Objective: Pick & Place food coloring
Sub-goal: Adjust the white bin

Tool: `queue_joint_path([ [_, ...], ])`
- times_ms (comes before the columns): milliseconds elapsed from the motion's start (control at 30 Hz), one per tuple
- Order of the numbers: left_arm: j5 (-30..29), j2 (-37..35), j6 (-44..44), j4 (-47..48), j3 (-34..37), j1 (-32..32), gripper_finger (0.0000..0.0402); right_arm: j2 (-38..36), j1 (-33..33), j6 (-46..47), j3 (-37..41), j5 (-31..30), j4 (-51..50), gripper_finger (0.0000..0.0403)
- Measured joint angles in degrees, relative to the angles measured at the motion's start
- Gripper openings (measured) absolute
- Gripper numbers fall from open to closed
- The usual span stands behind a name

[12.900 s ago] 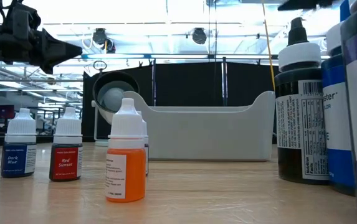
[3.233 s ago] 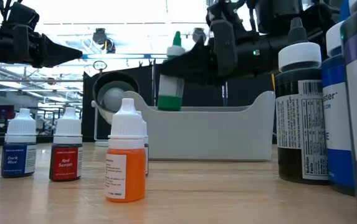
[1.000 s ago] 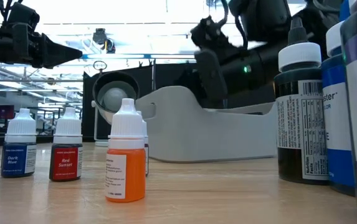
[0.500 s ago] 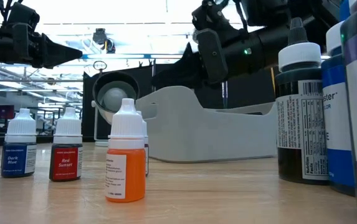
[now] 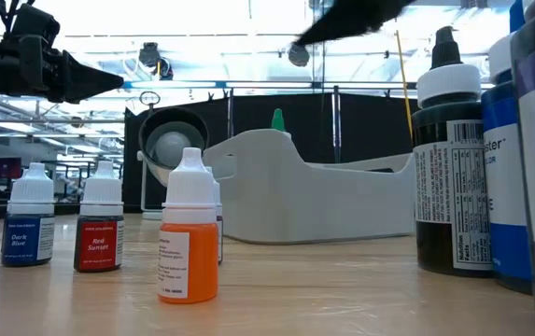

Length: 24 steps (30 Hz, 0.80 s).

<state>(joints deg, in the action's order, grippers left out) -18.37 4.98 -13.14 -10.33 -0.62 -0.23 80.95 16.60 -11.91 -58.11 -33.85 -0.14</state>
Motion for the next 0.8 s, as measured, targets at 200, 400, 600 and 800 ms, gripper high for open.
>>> queue_joint_path([
  [200, -0.13, 0.01, 0.1, 0.31, 0.0, -0.01, 0.0019, -7.52, -2.43, 6.34, 7.47, 1.83, -5.72, 0.001],
  [400, -0.2, 0.0, 0.1, 0.28, 0.0, -0.02, 0.0019, -12.25, -3.79, 13.65, 13.06, -7.4, -13.26, 0.0005],
  [600, 3.27, 0.36, 7.05, 3.52, -0.02, 0.0, 0.0019, -13.56, -4.5, 20.87, 19.02, 0.92, -10.88, 0.0001],
  [800, 14.25, 4.55, 9.79, 1.07, -0.92, -2.19, 0.0019, -13.32, -4.5, 22.64, 25.28, 0.82, -4.17, 0.0001],
])
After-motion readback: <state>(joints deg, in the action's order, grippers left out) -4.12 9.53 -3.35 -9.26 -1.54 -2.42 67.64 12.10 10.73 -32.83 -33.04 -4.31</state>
